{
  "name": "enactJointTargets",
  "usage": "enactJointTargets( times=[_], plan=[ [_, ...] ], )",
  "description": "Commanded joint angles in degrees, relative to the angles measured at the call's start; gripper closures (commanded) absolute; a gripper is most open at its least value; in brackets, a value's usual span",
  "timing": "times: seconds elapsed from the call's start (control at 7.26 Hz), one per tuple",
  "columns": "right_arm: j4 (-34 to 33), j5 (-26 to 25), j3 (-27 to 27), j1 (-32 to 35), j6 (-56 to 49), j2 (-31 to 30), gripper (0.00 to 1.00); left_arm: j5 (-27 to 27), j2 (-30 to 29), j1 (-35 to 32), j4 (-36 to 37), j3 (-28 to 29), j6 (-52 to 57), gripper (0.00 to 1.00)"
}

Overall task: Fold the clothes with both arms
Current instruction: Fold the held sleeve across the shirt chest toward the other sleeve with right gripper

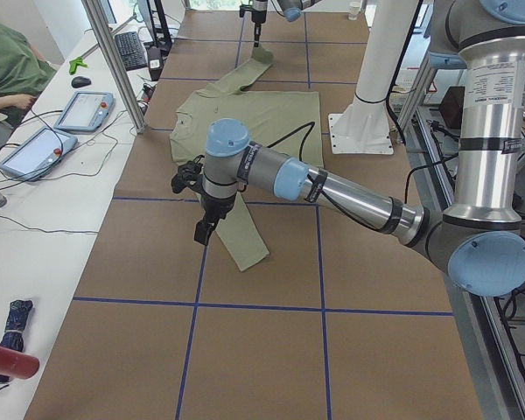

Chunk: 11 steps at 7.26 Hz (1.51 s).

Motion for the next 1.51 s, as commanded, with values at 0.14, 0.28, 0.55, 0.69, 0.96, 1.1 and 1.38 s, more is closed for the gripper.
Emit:
enactJointTargets(
  times=[0.14,0.28,0.55,0.69,0.96,1.1,1.38],
  plan=[
    [-31.60,-7.86,-2.14,-2.96,1.49,29.24,1.00,-0.03,0.07,-0.09,0.09,-0.19,-0.08,0.00],
    [-31.56,-8.30,-6.69,-4.35,8.80,36.27,1.00,-0.03,0.15,0.00,0.09,-0.19,-0.08,0.00],
    [-31.47,-15.47,-24.56,-10.74,12.47,55.41,1.00,-0.03,0.07,0.00,0.01,0.33,0.01,0.00],
    [-27.81,-23.95,-35.02,-16.35,17.27,61.94,1.00,-0.03,0.15,0.00,0.00,0.51,0.01,0.00],
    [-16.91,-29.98,-43.98,-21.92,23.55,65.86,1.00,-0.03,0.24,0.00,0.00,0.77,0.10,0.00],
    [-16.62,-31.58,-44.44,-23.86,23.56,66.57,1.00,-0.03,0.33,0.00,0.00,0.51,0.10,0.00],
    [-12.52,-35.18,-46.98,-27.72,24.43,67.89,1.00,-0.03,0.33,0.00,0.00,0.42,0.10,0.00]
  ],
)
